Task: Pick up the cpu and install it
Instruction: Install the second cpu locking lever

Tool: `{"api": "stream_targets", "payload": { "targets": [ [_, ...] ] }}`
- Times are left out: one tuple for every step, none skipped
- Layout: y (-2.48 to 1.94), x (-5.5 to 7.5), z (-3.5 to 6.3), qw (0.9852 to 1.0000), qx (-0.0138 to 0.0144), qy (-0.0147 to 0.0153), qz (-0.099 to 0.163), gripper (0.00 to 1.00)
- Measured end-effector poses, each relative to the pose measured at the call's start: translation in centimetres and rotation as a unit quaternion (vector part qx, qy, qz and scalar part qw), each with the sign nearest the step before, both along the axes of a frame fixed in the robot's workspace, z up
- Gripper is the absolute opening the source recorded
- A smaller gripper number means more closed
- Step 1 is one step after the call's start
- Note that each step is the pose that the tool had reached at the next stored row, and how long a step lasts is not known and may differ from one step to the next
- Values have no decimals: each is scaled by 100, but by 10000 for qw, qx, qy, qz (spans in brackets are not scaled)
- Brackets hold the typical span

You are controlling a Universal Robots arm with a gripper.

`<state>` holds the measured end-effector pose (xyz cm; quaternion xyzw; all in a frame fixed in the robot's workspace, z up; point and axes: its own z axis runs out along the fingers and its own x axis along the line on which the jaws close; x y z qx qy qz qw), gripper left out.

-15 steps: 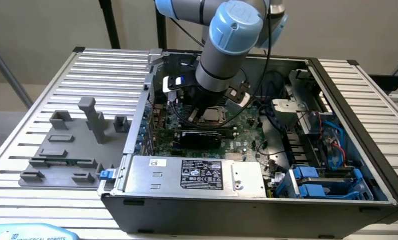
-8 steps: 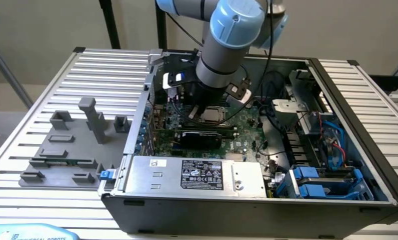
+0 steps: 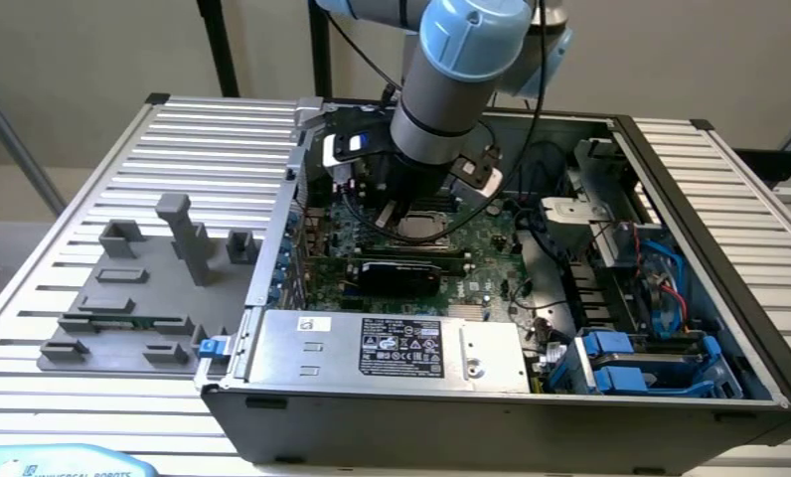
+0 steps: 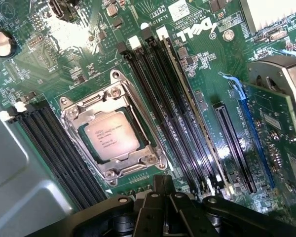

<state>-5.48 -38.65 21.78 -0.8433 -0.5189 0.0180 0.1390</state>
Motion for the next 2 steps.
{"api": "stream_targets", "payload": {
  "targets": [
    [0,0,0,10000,2,0,0,11],
    [0,0,0,10000,4,0,0,11]
  ]
}}
